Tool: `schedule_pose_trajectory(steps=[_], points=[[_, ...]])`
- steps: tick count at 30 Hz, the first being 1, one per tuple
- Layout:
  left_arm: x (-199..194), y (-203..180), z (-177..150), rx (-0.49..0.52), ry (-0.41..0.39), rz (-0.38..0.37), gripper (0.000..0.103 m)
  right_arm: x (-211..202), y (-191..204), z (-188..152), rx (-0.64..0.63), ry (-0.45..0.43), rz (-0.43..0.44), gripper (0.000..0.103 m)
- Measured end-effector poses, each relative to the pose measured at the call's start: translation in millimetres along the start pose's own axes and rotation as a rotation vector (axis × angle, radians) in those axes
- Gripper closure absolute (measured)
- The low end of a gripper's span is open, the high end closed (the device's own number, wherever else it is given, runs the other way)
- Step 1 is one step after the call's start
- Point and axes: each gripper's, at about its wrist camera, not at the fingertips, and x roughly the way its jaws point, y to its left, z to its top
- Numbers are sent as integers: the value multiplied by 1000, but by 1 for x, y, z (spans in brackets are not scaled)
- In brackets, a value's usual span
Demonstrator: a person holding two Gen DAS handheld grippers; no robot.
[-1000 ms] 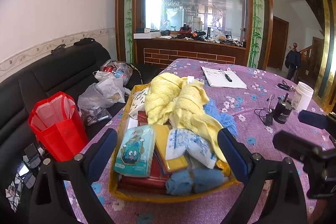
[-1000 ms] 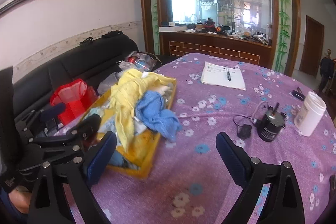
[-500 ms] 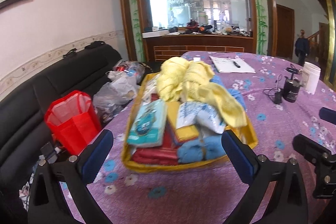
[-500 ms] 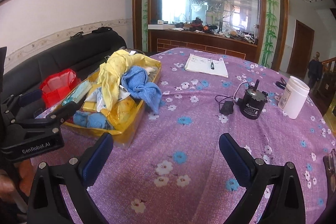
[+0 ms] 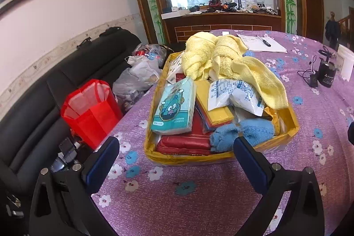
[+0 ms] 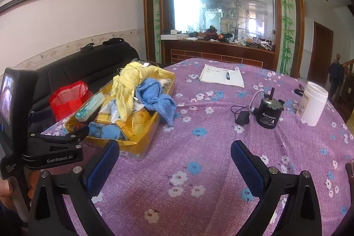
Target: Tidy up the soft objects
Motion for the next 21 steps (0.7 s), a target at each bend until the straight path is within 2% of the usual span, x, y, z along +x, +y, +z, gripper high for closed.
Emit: schedule_pose_trajectory(steps=[3, 21], points=[[-4, -8, 0, 29, -30, 29, 0, 2, 2, 0, -9, 7, 4, 1], [0, -14, -3, 52, -32, 29, 0, 7, 0, -1, -3, 26, 1, 1]])
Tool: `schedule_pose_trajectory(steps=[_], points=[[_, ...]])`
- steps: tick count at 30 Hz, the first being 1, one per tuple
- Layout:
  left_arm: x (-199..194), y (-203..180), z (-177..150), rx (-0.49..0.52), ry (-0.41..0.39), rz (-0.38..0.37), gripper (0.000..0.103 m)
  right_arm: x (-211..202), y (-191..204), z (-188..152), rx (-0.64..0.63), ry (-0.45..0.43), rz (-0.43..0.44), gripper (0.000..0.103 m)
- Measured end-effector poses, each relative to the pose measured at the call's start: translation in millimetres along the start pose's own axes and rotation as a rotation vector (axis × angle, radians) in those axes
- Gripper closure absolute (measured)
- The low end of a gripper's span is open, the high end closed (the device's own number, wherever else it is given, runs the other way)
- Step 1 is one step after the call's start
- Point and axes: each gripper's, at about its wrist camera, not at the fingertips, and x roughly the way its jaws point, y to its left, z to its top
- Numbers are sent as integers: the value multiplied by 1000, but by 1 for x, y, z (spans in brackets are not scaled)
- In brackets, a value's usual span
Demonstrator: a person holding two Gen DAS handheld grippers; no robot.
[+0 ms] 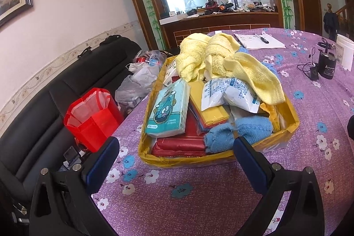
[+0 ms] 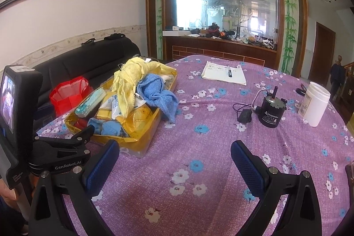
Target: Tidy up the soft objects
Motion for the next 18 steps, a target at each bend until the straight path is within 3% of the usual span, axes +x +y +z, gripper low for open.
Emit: schedule_pose_trajectory(steps=[18], points=[[-4, -9, -2, 22, -3, 15, 0, 0, -2, 0, 13, 7, -1, 1]])
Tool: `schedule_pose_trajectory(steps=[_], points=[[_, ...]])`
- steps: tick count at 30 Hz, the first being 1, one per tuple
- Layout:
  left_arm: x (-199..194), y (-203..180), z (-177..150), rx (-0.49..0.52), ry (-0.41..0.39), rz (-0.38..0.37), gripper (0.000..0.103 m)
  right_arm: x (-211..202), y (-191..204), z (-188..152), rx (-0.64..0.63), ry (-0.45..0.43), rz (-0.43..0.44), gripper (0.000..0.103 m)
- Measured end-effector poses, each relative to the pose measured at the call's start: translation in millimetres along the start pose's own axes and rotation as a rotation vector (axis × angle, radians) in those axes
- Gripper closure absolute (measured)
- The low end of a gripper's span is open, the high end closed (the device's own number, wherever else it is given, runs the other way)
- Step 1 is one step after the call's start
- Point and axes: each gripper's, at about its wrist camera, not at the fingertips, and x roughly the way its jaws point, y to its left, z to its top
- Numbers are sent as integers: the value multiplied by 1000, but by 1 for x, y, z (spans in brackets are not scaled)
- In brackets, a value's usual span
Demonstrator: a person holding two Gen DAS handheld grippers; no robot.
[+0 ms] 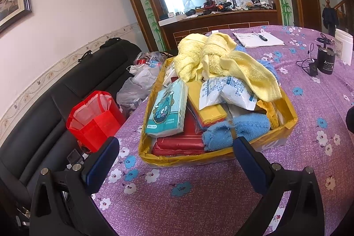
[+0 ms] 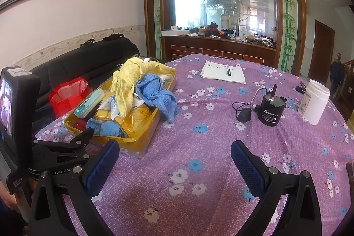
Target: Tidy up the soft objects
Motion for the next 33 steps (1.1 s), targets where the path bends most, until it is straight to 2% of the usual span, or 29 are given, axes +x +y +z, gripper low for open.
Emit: schedule_pose_trajectory(steps=[33], points=[[-1, 1, -1, 9, -3, 1, 0, 0, 0, 0, -1, -3, -1, 1]])
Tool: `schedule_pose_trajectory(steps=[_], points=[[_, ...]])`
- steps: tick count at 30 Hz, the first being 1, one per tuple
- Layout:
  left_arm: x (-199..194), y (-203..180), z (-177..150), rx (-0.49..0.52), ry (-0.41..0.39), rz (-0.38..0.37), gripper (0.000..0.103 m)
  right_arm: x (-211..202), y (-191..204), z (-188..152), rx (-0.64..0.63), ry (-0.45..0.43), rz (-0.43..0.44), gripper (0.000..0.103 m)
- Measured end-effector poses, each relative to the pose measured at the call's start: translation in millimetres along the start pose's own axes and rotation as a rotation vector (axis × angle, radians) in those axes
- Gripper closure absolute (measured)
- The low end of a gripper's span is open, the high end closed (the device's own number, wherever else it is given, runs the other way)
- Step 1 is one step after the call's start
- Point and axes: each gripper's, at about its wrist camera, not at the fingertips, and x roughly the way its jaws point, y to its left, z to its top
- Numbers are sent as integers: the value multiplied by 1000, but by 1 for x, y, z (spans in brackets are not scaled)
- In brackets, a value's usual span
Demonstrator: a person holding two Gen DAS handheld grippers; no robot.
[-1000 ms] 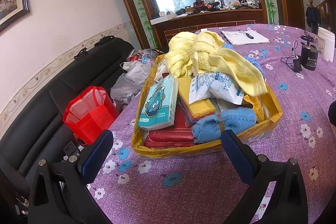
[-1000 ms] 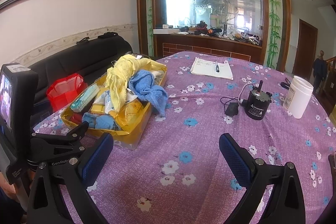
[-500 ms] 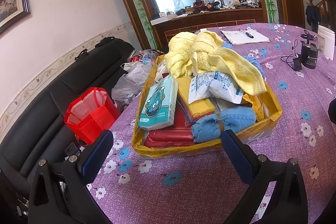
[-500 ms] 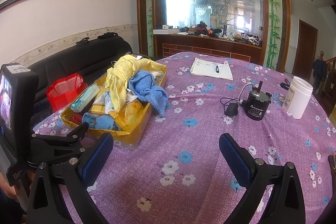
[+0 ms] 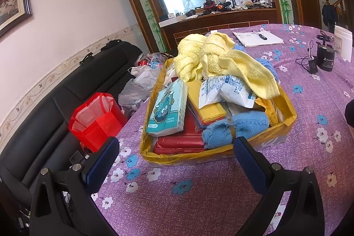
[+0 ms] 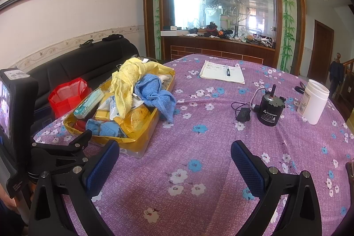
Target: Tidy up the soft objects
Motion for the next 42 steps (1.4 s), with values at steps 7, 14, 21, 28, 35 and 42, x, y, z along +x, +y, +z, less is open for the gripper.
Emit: schedule_pose_trajectory(steps=[7, 14, 21, 28, 35, 42], points=[[0, 0, 0, 1, 1, -2, 0, 0, 0, 0, 0, 0, 0, 1], [1, 5, -3, 4, -3, -3, 0, 0, -1, 0, 2, 0, -1, 1], [0, 6, -4, 7, -2, -3, 0, 0, -1, 0, 2, -1, -1, 1], [-2, 7, -5, 12, -7, -4, 0, 0, -1, 0, 2, 0, 0, 1], [0, 14, -4, -8, 30, -68, 0, 0, -3, 0, 6, 5, 0, 1], [0, 19, -2, -22, 32, -92, 0, 1, -5, -1, 21, 13, -4, 1]])
